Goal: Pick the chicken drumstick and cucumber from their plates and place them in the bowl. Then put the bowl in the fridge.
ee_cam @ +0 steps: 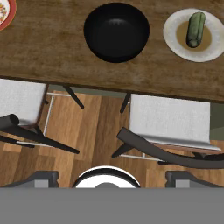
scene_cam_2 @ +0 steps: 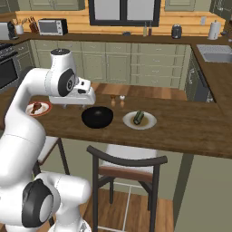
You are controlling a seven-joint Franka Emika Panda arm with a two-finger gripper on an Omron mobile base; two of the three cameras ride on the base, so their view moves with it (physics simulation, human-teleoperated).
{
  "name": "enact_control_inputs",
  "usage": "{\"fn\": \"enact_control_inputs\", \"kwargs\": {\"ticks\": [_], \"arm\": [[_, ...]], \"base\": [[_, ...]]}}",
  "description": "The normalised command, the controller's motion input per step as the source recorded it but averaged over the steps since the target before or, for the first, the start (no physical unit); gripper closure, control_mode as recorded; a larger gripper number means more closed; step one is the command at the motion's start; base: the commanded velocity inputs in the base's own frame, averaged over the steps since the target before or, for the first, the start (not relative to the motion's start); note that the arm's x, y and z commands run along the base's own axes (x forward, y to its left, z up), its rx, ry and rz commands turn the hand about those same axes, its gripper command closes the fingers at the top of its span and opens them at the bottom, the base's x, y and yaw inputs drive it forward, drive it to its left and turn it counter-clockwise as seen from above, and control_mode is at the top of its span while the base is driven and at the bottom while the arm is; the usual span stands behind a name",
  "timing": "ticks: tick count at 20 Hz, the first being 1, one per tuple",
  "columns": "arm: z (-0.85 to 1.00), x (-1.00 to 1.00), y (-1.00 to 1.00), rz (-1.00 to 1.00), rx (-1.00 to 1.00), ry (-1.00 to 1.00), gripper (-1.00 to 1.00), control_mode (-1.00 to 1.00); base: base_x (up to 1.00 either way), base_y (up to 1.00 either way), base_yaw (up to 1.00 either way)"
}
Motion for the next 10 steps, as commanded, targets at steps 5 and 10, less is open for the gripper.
{"fn": "enact_control_inputs", "kwargs": {"ticks": [5,10], "arm": [[0.0,0.0,0.0,0.0,0.0,0.0,-1.0,1.0],[0.0,0.0,0.0,0.0,0.0,0.0,-1.0,1.0]], "base": [[-0.06,0.0,0.0],[-0.12,0.48,0.0]]}}
